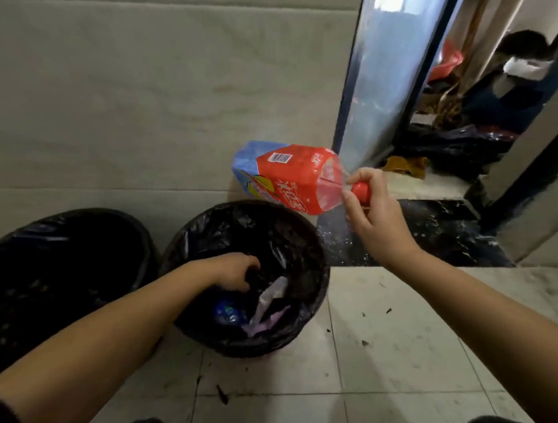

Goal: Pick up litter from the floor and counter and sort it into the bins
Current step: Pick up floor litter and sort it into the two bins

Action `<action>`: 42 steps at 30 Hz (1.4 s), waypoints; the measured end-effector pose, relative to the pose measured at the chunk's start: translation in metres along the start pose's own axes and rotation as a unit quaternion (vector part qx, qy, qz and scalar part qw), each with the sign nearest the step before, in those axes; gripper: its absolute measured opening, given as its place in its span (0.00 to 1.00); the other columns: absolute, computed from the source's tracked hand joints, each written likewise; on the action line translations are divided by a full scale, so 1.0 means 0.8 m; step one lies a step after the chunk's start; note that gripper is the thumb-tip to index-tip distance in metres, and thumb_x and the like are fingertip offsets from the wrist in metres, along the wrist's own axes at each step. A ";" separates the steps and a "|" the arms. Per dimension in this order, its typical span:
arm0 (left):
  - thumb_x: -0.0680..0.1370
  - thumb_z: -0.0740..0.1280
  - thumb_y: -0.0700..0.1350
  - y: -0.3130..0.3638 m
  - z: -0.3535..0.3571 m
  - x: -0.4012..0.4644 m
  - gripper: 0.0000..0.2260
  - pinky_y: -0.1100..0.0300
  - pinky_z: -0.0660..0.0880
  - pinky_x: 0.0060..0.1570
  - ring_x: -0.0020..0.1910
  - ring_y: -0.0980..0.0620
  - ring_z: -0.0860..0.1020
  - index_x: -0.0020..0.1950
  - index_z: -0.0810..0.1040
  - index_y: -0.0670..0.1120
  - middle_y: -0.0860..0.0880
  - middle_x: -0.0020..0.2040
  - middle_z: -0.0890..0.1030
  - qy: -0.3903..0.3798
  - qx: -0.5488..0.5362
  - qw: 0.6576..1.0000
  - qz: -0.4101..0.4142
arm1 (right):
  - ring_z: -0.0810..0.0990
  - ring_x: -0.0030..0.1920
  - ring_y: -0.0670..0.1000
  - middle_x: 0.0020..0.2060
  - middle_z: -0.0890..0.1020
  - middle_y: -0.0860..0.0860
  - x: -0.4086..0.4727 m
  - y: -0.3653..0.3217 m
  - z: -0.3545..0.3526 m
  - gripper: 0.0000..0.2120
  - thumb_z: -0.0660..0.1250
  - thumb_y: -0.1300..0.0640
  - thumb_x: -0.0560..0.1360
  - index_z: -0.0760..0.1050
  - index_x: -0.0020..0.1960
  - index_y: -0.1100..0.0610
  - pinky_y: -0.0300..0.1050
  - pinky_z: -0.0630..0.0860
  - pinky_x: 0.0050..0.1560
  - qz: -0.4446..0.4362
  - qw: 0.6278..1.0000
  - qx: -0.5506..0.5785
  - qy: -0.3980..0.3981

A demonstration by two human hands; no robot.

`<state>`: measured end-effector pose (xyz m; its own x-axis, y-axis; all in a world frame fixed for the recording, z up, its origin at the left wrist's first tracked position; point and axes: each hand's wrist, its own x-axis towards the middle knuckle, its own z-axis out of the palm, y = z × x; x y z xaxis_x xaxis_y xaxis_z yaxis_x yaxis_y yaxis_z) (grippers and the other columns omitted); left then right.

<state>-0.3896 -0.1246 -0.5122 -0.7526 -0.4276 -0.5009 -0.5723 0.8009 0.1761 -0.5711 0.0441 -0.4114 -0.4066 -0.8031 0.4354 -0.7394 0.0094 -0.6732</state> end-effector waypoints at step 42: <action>0.82 0.51 0.56 -0.137 -0.090 -0.154 0.21 0.50 0.75 0.44 0.53 0.40 0.80 0.47 0.78 0.45 0.41 0.51 0.83 0.379 0.075 0.922 0.034 | 0.78 0.57 0.62 0.57 0.81 0.62 0.152 -0.146 0.231 0.13 0.56 0.56 0.80 0.74 0.59 0.60 0.51 0.74 0.53 -0.065 0.926 -0.220 -0.301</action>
<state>-0.2579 -0.1902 -0.4085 -0.8295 -0.4983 0.2524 -0.5062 0.8616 0.0376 -0.4353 -0.1646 -0.3903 -0.0235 -0.9997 -0.0053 -0.9621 0.0240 -0.2716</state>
